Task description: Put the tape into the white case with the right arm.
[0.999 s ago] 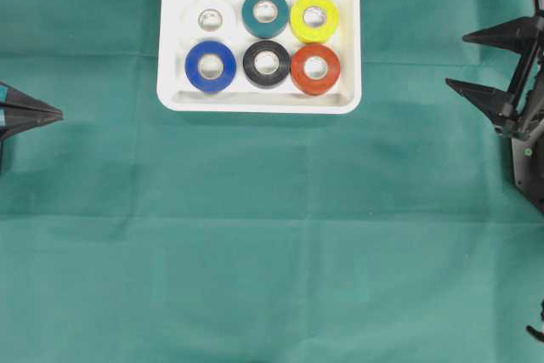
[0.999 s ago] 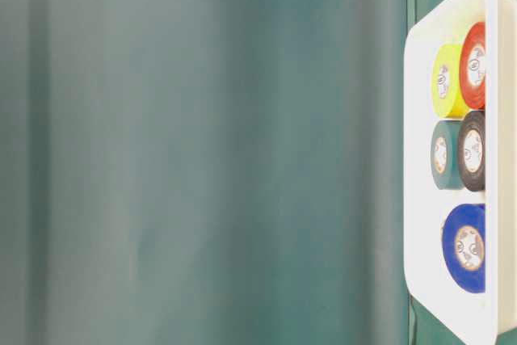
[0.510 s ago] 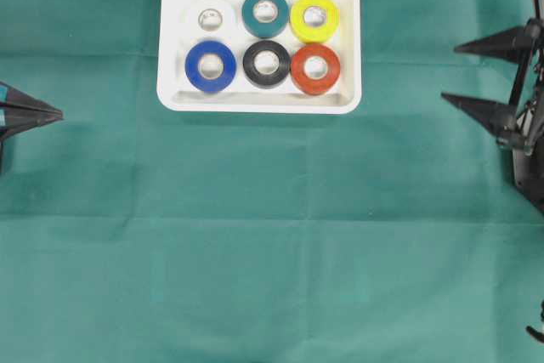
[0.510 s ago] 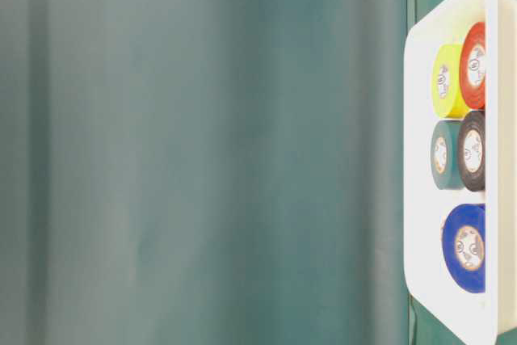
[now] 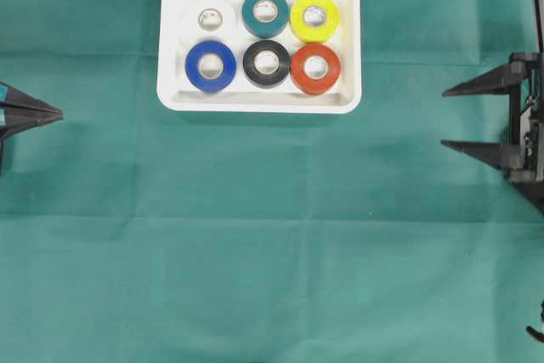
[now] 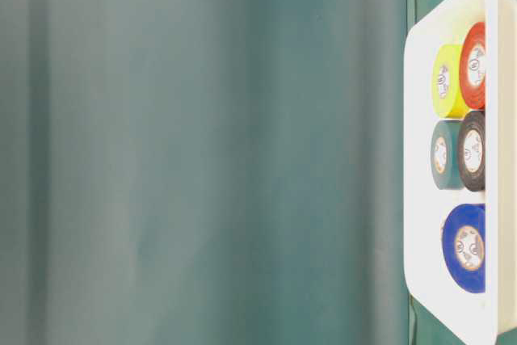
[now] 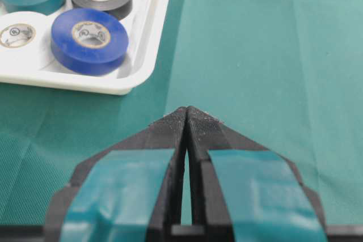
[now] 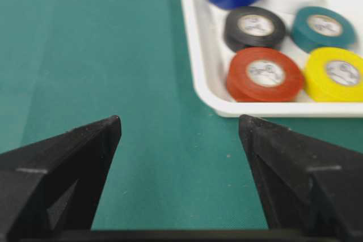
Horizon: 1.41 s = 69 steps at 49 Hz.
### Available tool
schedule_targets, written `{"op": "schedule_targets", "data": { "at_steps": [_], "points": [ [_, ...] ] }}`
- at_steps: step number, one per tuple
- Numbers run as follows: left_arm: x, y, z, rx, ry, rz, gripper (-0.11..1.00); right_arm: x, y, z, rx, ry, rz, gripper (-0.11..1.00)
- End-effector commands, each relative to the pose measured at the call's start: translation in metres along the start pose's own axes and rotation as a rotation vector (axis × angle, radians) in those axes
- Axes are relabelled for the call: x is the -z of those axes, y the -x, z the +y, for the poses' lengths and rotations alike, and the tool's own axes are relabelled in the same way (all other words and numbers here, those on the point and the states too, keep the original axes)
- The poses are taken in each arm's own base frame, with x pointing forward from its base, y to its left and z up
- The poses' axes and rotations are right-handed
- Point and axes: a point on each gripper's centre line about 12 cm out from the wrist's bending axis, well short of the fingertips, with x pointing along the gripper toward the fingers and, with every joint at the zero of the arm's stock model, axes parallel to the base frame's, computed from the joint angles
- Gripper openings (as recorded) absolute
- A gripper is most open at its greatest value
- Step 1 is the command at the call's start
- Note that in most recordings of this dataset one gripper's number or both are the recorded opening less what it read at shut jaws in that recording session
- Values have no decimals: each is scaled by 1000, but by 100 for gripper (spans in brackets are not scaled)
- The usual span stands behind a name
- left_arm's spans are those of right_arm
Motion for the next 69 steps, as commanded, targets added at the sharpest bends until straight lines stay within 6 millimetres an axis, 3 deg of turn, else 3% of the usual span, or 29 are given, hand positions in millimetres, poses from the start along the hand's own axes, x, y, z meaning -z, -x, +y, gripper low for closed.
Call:
{"op": "schedule_targets", "data": {
  "at_steps": [1,19,37,69],
  "points": [
    [-5,0,0,-3,-1,-11,0,-4,-1,2,-10,19,-4,52],
    [-5,0,0,-3,-1,-12,0,4,0,-5,46,10,46,52],
    [-5,0,0,-1,-1,-12,0,26,6,-2,13,-5,40,53],
    [-5,0,0,-3,-1,-12,0,26,10,-1,11,-1,2,53]
  ]
}}
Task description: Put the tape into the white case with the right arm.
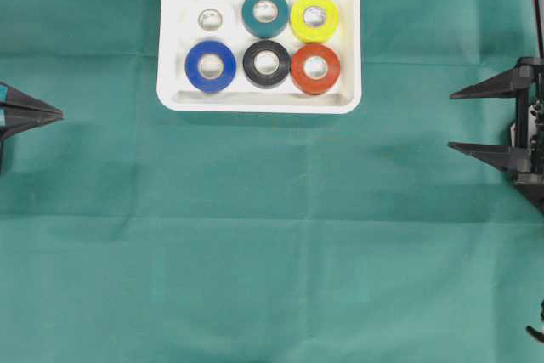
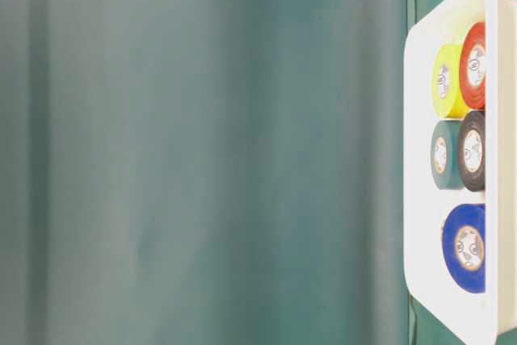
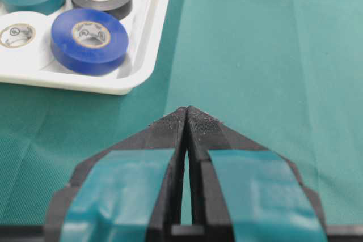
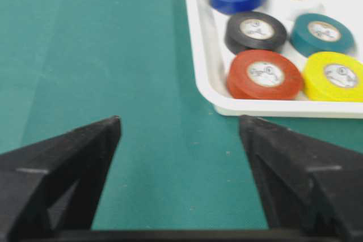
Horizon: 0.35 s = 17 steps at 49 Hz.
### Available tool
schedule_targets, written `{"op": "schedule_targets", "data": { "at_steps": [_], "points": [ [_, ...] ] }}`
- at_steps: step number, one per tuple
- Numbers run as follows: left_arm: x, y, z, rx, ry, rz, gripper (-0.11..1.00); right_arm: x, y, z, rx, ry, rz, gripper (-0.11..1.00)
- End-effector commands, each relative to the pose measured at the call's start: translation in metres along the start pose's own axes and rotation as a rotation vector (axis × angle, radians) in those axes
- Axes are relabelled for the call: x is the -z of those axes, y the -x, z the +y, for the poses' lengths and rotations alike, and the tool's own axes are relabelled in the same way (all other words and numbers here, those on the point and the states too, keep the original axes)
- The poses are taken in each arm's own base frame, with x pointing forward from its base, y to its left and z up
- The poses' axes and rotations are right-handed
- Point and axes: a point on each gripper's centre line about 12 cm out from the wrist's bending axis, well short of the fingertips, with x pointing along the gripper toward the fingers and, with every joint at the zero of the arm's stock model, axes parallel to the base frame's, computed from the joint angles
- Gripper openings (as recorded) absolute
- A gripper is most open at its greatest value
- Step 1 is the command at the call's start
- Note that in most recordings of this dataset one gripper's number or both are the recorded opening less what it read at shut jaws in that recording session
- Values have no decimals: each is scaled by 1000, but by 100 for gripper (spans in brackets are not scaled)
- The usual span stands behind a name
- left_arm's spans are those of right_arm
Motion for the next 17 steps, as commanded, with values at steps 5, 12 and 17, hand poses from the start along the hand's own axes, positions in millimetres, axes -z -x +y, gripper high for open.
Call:
{"op": "schedule_targets", "data": {
  "at_steps": [5,12,17],
  "points": [
    [-5,0,0,-3,1,-14,0,12,0,0,-1,-3,32,53],
    [-5,0,0,-3,1,-11,0,12,0,-1,3,-3,32,53],
    [-5,0,0,-3,1,-12,0,12,0,-1,3,-1,32,53]
  ]
}}
